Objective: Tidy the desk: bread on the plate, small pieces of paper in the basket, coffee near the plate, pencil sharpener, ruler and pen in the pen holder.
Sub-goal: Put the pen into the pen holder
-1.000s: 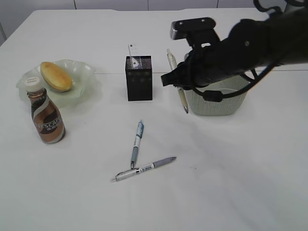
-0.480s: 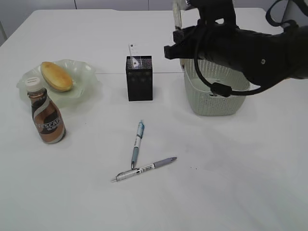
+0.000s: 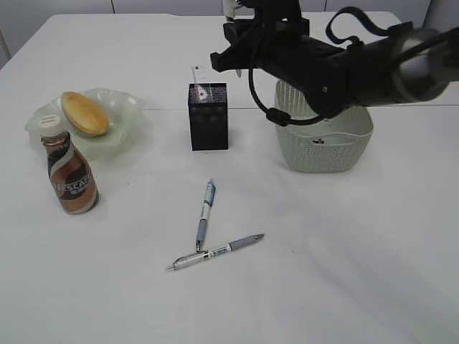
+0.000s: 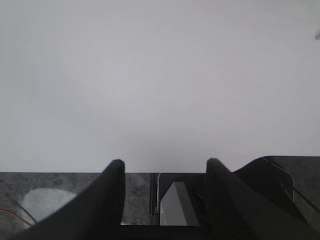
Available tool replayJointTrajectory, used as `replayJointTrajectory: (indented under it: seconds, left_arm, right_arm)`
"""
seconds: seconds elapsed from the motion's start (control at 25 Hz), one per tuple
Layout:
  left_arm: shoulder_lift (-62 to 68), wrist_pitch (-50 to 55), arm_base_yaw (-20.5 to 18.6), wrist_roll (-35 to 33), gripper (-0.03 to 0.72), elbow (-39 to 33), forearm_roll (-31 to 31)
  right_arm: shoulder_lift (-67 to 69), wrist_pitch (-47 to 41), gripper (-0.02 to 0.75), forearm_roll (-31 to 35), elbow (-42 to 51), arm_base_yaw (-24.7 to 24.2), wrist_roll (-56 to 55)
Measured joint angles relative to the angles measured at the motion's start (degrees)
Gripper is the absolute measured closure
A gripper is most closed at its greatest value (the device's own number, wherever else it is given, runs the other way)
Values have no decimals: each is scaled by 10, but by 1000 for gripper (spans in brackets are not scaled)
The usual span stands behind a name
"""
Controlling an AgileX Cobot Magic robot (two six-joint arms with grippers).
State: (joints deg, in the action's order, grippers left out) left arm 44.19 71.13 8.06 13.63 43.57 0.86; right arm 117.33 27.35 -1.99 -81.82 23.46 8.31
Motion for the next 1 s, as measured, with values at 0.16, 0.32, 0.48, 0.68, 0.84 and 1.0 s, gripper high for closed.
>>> replayJointTrajectory:
  seconds: [0.16,0.32,0.48,0.68,0.84,1.0]
  left_arm:
    - [0,0,0,0,312,0,16]
    - [0,0,0,0,316,0,26]
    - [0,0,0,0,318,0,33]
    - [0,0,0,0,319,0,33]
    - [0,0,0,0,319,0,33]
    - [0,0,0,0,319,0,34]
  right_arm:
    - [66,1,678,-2,-77,0,-35]
    - [114,-11,678,-18,-135,0,-72]
    - [147,-26,678,-41,-176,0,-99]
    - [163,-36,678,-49,-190,0,-109]
    - [182,-37,678,-60,-206,0,-111]
    - [201,-40,678,-63,-221,-4,-112]
